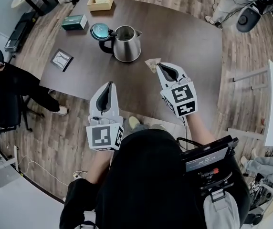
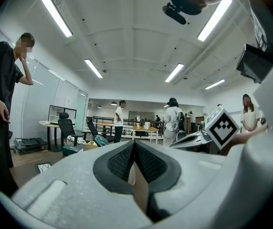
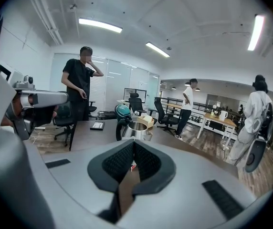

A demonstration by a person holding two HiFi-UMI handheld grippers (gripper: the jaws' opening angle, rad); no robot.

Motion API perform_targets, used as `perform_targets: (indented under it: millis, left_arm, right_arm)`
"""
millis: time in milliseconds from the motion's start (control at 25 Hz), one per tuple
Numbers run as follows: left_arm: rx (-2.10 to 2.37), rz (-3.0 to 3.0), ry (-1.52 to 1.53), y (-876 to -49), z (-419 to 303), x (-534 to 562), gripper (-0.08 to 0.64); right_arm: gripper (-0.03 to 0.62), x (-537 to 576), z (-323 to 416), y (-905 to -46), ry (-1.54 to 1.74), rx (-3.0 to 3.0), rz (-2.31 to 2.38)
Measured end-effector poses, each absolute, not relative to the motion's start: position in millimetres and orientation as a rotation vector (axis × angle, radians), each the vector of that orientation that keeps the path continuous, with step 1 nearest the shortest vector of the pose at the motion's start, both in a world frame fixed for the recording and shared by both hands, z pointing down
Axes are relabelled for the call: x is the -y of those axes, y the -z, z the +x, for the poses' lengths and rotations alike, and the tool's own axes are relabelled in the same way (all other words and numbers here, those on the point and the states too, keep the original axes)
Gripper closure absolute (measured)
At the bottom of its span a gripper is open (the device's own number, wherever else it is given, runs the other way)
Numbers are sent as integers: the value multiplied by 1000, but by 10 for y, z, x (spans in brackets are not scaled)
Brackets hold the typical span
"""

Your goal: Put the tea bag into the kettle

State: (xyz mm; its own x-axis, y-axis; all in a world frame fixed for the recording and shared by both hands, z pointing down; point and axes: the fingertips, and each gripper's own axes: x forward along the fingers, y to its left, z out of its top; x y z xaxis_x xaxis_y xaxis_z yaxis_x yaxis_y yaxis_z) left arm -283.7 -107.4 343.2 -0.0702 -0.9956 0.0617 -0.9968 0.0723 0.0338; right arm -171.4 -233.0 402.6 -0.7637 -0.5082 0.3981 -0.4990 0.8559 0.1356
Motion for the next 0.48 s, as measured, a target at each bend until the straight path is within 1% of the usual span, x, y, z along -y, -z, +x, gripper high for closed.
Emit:
perform_targets:
  millis: [480]
  left_arm:
    - [2267,2037,-6,-3467,-3127,1127,557]
  right_arm:
    - [584,2408,-2029,-3938,52,2617,702]
